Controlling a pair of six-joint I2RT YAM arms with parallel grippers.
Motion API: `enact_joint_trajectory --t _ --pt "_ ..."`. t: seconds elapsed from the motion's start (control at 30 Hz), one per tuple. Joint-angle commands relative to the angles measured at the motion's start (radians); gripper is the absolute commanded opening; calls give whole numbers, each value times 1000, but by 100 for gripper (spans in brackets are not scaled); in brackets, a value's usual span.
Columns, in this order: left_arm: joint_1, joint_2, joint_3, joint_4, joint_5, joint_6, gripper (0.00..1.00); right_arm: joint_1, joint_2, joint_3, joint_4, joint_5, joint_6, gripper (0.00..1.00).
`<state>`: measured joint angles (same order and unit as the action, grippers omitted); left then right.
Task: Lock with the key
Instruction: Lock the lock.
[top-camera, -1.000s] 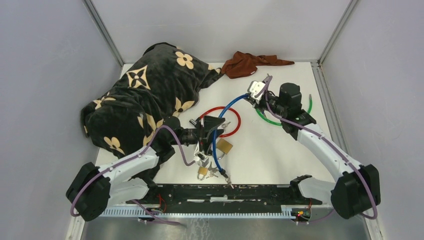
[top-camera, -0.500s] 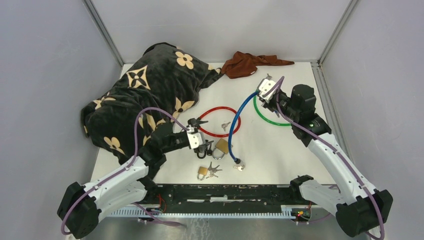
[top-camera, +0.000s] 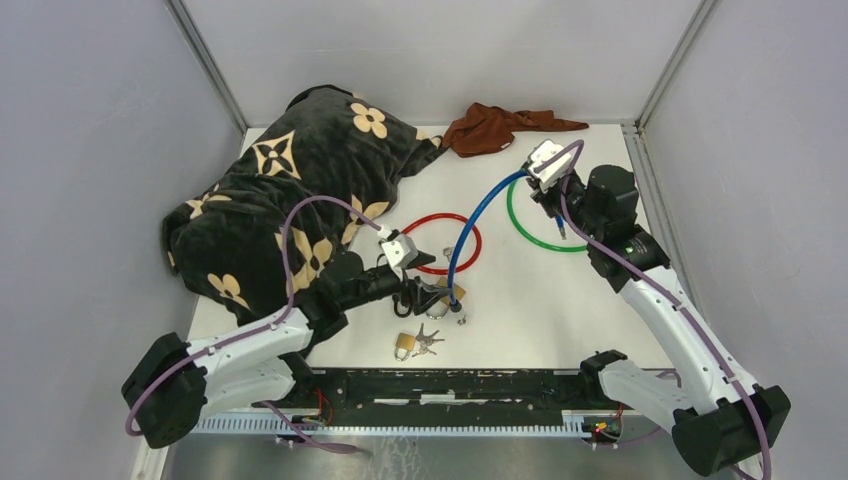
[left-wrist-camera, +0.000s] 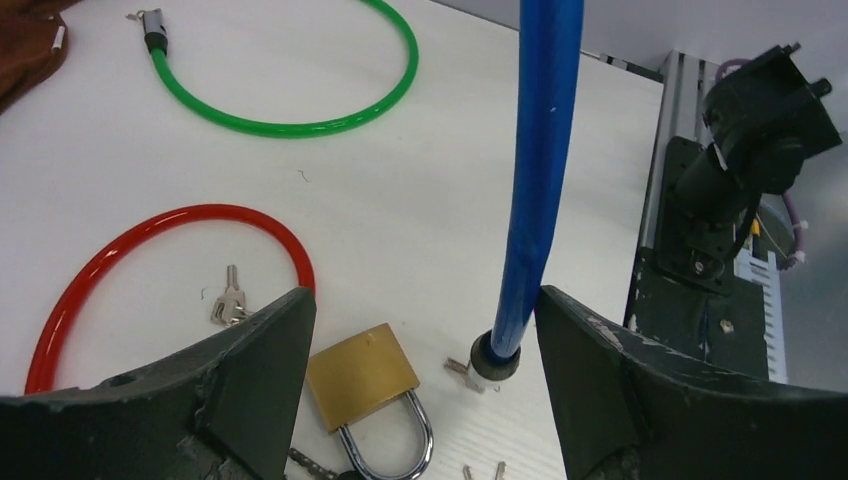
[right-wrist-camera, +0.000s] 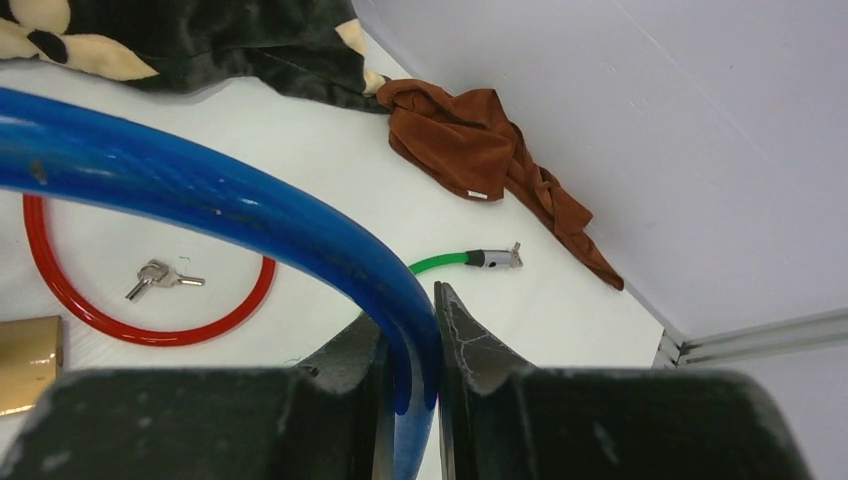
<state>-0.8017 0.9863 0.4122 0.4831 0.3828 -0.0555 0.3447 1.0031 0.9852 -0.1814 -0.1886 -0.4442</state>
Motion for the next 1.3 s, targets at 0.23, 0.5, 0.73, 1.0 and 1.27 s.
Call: enact_joint_trajectory --t 0.23,0.5,0.73,1.0,1.27 --pt "-93 173 3 210 -211 -134 70 -2 -26 -8 80 53 137 0" --pt "-118 263 13 291 -310 -135 56 -2 -31 -43 129 16 212 0" --pt "-126 294 8 274 -351 -155 47 -1 -48 -69 173 -22 266 0" --pt "-137 334 -10 312 -446 -162 28 -1 -79 -85 214 -70 317 0" --pt "-135 275 28 408 -395 -41 2 -2 -121 -41 267 -152 373 0"
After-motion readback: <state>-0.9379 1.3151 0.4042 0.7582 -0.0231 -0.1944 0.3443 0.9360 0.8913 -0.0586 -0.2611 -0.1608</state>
